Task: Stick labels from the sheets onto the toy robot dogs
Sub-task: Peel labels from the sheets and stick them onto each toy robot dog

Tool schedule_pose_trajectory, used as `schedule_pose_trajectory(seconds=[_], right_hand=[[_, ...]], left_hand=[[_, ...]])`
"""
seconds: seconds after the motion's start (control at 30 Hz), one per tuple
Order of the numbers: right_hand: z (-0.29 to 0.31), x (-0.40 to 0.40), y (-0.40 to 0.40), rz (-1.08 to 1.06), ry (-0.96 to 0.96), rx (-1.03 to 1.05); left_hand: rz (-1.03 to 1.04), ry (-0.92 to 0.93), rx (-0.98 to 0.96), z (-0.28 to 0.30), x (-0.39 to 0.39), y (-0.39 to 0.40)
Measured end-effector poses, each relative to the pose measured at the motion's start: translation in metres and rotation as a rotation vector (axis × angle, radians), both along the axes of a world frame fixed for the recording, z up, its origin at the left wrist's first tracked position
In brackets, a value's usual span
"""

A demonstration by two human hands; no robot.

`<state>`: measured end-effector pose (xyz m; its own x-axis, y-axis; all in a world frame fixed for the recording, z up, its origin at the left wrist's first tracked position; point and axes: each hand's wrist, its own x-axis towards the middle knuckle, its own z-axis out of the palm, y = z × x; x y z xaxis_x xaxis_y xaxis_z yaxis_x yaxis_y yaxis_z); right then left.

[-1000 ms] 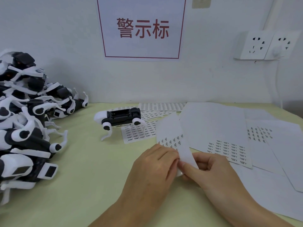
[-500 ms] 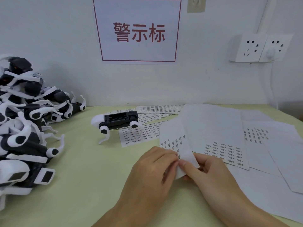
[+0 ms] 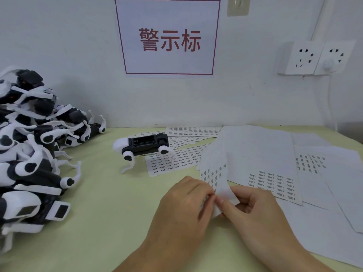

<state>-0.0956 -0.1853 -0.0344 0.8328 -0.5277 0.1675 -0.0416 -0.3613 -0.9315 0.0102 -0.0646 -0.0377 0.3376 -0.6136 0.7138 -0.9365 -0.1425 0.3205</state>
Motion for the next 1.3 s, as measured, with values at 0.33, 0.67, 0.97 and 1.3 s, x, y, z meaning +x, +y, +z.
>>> schedule_pose_trajectory(seconds=[0.33,0.67,0.97,1.3], right_hand=[[-0.002,0.001,-0.002,-0.025,0.025,0.010],[-0.002,0.001,0.000,-0.006,0.001,-0.001],[-0.005,0.002,0.003,-0.015,-0.049,-0.035],[-0.003,0.003,0.009,-0.053,-0.066,-0.043]], left_hand=[[0.029,-0.040,-0.001,0.002,-0.002,-0.001],[0.032,-0.059,0.027,0.003,-0.003,0.000],[0.026,0.073,0.009,0.001,-0.002,0.000],[0.024,0.102,0.010,0.001,-0.002,0.000]])
